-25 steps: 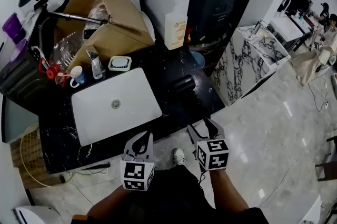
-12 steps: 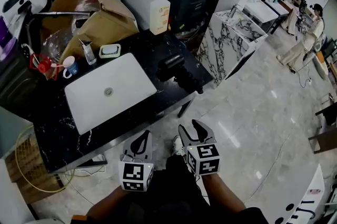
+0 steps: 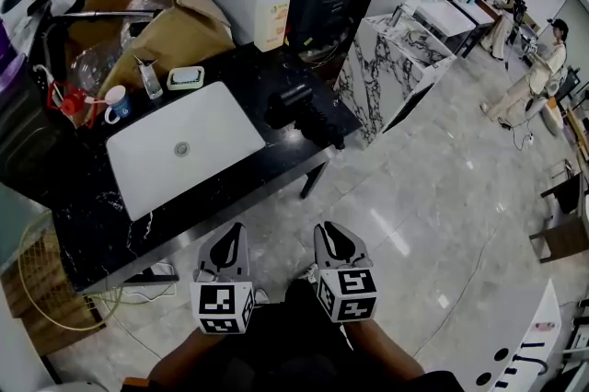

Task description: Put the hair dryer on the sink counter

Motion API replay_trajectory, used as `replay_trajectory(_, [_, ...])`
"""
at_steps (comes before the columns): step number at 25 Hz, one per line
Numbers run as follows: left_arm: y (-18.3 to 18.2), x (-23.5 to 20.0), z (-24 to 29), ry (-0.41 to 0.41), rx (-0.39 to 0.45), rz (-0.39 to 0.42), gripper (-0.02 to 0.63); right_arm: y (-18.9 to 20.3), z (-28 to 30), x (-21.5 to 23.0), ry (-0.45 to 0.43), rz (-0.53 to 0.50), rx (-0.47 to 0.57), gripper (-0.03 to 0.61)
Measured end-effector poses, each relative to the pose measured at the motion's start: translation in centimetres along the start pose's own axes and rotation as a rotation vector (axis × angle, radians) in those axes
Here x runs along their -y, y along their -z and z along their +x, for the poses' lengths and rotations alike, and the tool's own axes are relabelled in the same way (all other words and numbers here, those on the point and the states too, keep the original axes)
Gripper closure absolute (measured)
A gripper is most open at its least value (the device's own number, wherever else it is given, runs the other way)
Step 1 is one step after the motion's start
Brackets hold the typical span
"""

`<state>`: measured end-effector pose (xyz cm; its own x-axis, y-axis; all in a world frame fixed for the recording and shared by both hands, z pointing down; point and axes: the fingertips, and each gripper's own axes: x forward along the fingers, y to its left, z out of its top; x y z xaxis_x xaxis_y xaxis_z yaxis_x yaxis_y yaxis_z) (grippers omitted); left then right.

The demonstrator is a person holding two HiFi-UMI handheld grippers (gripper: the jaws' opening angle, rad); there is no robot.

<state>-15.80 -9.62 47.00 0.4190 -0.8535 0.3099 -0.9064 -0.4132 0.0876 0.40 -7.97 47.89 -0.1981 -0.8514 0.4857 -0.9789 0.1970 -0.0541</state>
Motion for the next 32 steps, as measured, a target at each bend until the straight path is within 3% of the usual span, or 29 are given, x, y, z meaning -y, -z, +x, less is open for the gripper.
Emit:
replay_trajectory(5, [-0.9,0.2,-0.5,-0.048,0.023,0.015,0.606,1.0,-1.8,2.2,0.051,0.033,0.015,0.54])
replay_trajectory(10, [-0.3,2.7,-0.8,-0.014,0.011,0.038,0.606,1.6,-3.6,3.3,0.064,0.068,0.031,0.552])
replay_trajectory(21, [-0.2,5.0,-1.6,0.037,0.023,0.065,0.606,2.3,-6.0,2.7,0.03,0.098,0.054,0.565])
replay_trajectory(32, [-0.1,4.3,-2.5,0.038,0.031,0.057,0.606,2.1,-5.7,1.3,0.01,0.088,0.05,0.565])
